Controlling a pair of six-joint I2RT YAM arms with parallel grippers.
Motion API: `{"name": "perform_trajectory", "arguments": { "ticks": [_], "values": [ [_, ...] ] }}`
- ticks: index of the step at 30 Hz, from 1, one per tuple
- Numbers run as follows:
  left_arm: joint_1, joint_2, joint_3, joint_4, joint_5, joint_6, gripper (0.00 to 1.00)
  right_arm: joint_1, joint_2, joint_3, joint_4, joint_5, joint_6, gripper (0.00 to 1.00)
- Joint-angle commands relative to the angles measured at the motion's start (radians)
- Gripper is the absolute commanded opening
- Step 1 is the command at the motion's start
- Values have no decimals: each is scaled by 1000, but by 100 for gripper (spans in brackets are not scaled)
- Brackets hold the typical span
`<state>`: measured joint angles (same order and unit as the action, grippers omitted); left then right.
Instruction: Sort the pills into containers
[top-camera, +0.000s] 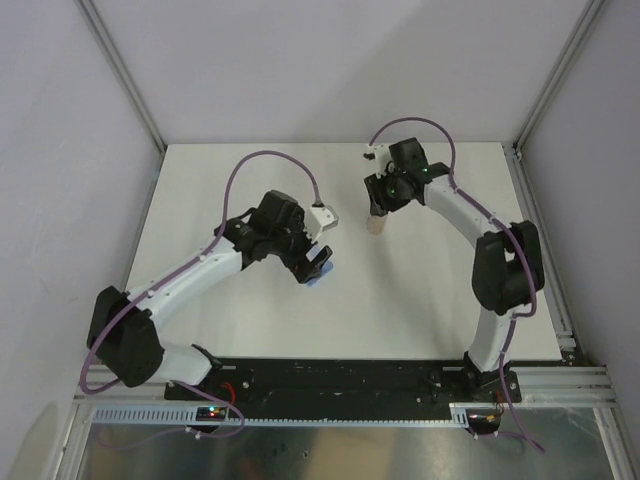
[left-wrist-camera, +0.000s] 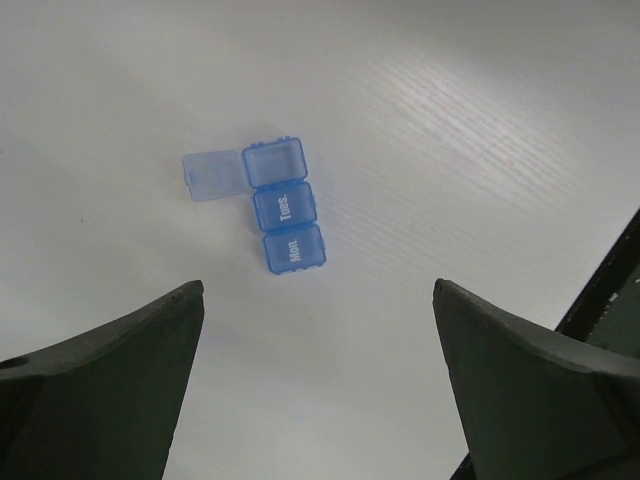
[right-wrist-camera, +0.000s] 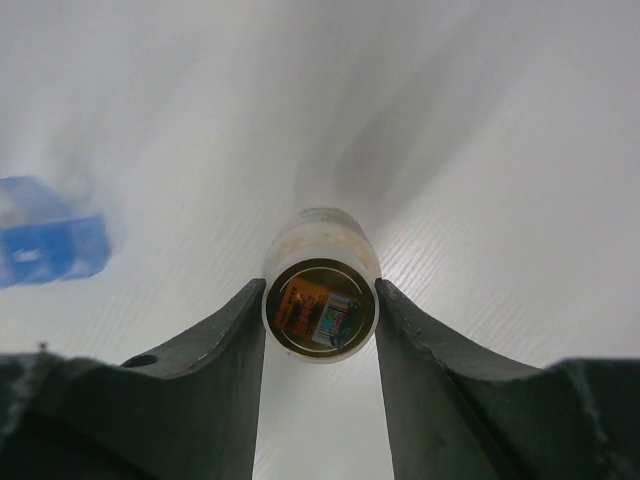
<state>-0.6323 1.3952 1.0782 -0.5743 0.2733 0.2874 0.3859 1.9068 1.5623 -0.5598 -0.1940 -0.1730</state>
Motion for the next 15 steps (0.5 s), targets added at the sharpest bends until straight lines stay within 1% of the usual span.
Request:
{"name": "perform_trajectory", "arguments": {
  "ticks": [1,6,9,15],
  "values": [
    [3,-76,86,11,91,-5,100,18,-192,74,-106,-103,-37,1],
    [2,-66,182,11,147,9,100,25,-318,79,-184,-278,-38,0],
    [2,-32,273,13,190,-10,100,29,-383,83,-208,-364,-36,0],
    [-28,33,405,29,233,-62,100,29,-454,104,-236,-504,-20,0]
  ]
}}
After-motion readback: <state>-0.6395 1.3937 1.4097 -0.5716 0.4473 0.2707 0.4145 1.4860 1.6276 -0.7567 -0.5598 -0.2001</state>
